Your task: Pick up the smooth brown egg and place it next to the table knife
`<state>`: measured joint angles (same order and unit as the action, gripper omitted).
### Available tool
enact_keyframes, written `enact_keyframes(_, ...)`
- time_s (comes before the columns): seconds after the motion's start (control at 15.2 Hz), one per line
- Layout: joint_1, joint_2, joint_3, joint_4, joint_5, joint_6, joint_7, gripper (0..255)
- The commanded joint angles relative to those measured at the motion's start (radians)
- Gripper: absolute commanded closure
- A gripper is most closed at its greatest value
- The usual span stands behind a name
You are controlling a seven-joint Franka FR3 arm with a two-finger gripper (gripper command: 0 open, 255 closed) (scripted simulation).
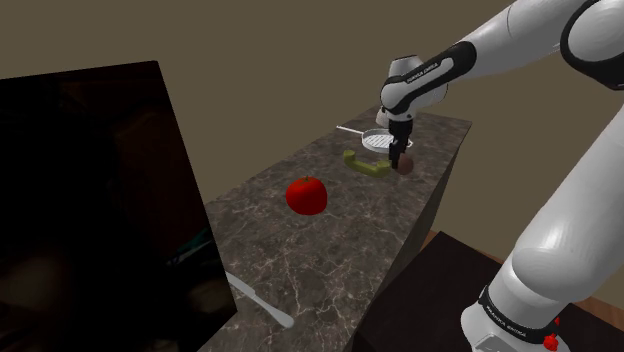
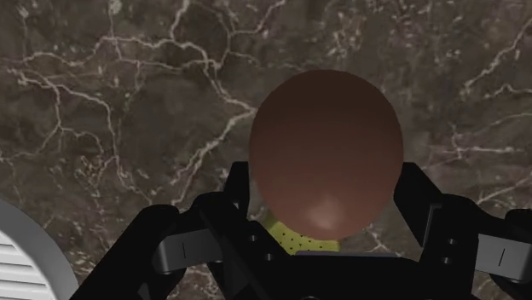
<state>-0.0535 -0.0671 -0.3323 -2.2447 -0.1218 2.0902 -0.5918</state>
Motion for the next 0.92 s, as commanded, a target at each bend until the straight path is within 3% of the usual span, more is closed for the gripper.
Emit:
enact_keyframes(0.0, 0.000, -0.014, 0.001, 0.015, -0.003, -0.029, 0.000, 255)
enact_keyframes(0.86, 0.003, -0.077, 0.011, 0.131, -0.012, -0.205, 0.000, 255)
